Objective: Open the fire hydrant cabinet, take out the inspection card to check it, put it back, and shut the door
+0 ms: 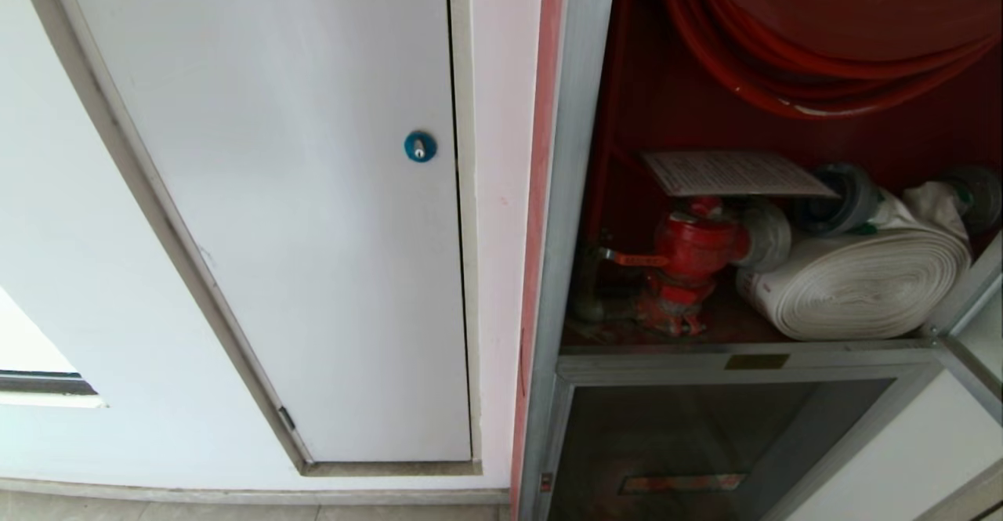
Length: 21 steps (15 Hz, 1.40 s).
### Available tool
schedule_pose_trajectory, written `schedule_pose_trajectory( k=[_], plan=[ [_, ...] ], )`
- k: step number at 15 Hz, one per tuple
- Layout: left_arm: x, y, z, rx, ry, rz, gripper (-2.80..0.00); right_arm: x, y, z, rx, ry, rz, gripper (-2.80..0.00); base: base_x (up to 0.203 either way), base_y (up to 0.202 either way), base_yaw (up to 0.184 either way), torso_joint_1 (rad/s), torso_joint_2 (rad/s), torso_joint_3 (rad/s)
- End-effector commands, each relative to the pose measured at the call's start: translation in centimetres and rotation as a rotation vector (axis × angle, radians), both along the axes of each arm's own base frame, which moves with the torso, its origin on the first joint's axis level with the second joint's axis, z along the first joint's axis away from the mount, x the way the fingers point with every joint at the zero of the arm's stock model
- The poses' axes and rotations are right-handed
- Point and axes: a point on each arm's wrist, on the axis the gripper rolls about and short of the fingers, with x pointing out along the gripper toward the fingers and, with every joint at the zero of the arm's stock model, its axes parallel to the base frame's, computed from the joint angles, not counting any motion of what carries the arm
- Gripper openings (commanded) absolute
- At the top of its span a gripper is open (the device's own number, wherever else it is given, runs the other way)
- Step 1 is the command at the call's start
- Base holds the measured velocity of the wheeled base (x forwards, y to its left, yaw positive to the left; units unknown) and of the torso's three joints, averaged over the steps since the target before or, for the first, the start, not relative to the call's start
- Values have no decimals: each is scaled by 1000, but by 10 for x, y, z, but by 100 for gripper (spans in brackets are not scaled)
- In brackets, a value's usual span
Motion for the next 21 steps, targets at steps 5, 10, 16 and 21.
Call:
schedule_pose_trajectory(
  k=[5,10,16,21],
  plan=[
    [0,0,0,-3,1,0,-280,0,0,0,0,1,0,-280,189,0,0,4,3,2],
    [0,0,0,-5,1,2,-280,0,0,0,-3,2,0,-280,11,0,0,4,3,0],
    [0,0,0,-5,1,2,-280,0,0,0,-6,1,0,-280,0,0,0,0,0,0],
    [0,0,0,-3,1,2,-280,0,0,0,-10,4,0,-280,0,0,0,0,0,0]
  ],
)
